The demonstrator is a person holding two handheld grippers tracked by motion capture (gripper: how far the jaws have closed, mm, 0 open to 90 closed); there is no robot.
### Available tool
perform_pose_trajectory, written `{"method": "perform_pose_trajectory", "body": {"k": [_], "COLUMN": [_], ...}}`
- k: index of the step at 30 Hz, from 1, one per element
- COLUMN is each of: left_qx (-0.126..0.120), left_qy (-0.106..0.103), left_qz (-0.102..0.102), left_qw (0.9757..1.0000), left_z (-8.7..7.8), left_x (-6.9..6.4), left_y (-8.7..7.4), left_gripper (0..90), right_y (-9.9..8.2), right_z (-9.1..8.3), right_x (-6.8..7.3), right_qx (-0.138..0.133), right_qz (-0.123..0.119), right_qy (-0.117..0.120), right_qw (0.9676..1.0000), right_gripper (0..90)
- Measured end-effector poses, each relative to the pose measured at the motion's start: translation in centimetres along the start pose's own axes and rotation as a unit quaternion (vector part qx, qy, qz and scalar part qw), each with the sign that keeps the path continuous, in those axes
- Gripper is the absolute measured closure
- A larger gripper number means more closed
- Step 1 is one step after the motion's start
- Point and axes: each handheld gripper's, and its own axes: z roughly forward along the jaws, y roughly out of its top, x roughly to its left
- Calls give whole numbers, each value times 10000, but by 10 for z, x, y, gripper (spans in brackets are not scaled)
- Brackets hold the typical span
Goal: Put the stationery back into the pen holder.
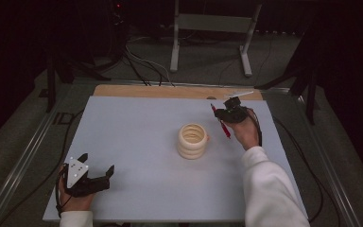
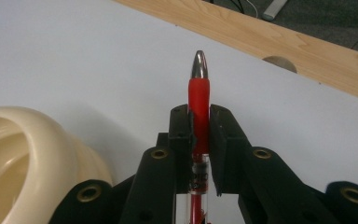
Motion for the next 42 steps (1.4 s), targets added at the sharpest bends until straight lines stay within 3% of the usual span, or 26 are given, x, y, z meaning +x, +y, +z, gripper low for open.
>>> {"method": "perform_pose_trajectory", "body": {"k": [17,29,42], "left_qx": [14,15,14], "left_qy": [-13,-13,-19], "left_qz": [15,24,27], "left_qw": [10000,10000,10000], "left_z": [1,1,1], "left_x": [0,-1,-1], "left_y": [0,0,0], "left_gripper": [7,7,7], "right_y": [7,13,15], "right_z": [-20,-32,-35], "right_x": [12,28,41], "right_qx": [-462,-848,-997], "right_qz": [-150,-225,-295], "right_qy": [74,298,489], "right_qw": [9988,9957,9934], "right_gripper": [807,807,807]}}
